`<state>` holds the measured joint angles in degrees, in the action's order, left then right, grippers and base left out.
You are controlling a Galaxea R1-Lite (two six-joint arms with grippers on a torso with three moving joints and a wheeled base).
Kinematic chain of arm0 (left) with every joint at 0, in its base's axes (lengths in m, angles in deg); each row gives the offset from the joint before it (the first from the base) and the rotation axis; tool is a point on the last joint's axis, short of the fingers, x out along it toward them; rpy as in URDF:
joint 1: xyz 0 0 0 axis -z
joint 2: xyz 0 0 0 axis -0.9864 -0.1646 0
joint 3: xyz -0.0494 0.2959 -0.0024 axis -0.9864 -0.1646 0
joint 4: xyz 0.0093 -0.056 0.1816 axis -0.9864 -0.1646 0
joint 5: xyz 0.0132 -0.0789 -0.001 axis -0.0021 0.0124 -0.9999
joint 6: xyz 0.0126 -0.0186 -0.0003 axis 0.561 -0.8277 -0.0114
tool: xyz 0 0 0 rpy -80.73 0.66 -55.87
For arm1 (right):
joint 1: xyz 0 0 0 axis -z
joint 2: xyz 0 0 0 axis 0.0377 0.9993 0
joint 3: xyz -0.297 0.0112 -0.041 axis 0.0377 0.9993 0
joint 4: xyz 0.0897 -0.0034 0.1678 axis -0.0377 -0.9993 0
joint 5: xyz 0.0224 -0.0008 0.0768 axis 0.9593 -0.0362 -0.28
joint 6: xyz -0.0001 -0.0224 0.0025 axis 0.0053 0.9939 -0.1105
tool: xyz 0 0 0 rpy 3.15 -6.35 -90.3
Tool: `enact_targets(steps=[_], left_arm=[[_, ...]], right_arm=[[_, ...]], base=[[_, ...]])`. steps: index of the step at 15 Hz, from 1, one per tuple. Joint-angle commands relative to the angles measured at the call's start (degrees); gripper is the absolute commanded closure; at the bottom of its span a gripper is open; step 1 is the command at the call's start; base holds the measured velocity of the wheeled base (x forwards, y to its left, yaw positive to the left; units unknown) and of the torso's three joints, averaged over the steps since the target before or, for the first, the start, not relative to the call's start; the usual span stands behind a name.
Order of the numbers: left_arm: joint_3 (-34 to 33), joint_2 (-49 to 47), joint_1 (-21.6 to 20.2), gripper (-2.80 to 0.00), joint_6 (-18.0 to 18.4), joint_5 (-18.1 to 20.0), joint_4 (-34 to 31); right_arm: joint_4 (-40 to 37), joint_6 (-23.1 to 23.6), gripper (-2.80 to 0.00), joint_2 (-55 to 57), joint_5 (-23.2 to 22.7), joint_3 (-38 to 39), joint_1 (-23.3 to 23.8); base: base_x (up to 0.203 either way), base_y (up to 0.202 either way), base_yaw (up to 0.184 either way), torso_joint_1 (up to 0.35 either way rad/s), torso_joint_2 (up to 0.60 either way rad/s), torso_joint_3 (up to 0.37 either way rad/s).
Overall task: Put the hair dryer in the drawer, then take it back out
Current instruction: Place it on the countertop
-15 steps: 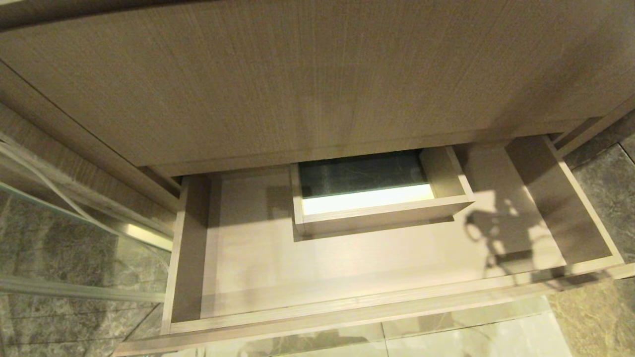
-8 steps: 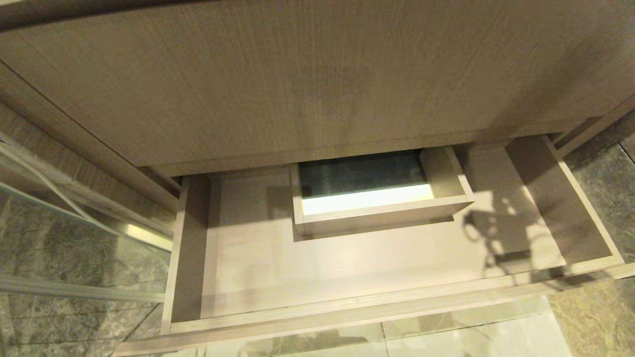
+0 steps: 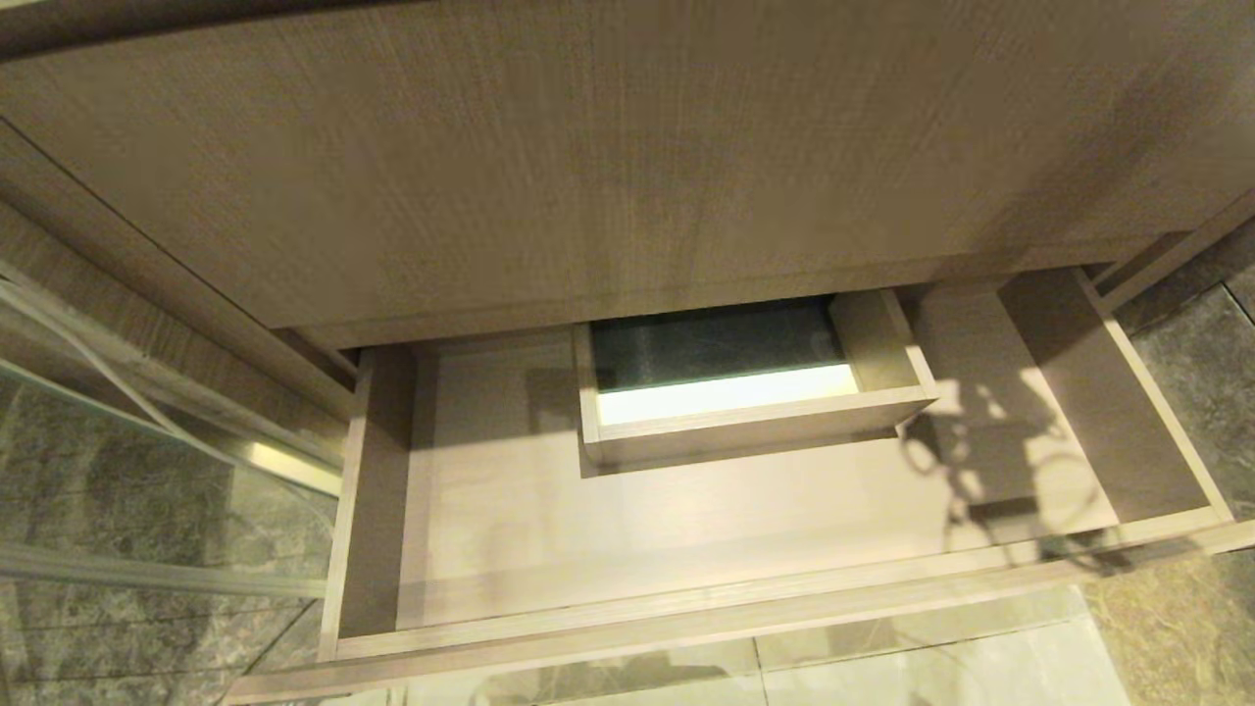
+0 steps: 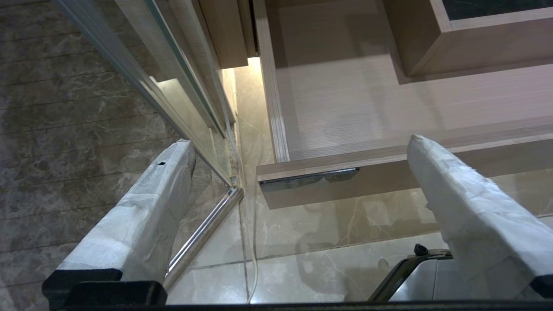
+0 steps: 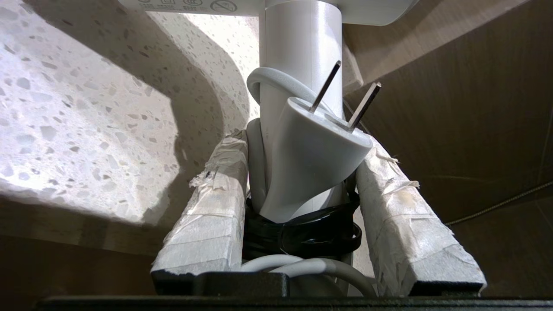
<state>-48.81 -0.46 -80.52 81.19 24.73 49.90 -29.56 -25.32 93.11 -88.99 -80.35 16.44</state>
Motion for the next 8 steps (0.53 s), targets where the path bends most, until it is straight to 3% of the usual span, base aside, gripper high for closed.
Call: enact_targets(steps=[1,6,8], left_arm=[[0.00,0.00,0.00,-2.80,0.02,0.01,0.01],[0.00,0.00,0.00,-2.80,0.02,0.01,-0.08],[0.00,0.00,0.00,-2.80,0.02,0.01,-0.08]], right_arm=[[0.04,0.27,0.00,0.09,-0.02,-0.01,0.03],[0.66,0.45,0.00,0.67,-0.02,-0.01,-0.73],[2.37,0.96,0.00,3.11,0.03,-0.01,-8.06]], base=[[0.000,0.000,0.000,0.000,0.00,0.000],[0.000,0.000,0.000,0.000,0.00,0.000],[0.000,0.000,0.000,0.000,0.00,0.000]])
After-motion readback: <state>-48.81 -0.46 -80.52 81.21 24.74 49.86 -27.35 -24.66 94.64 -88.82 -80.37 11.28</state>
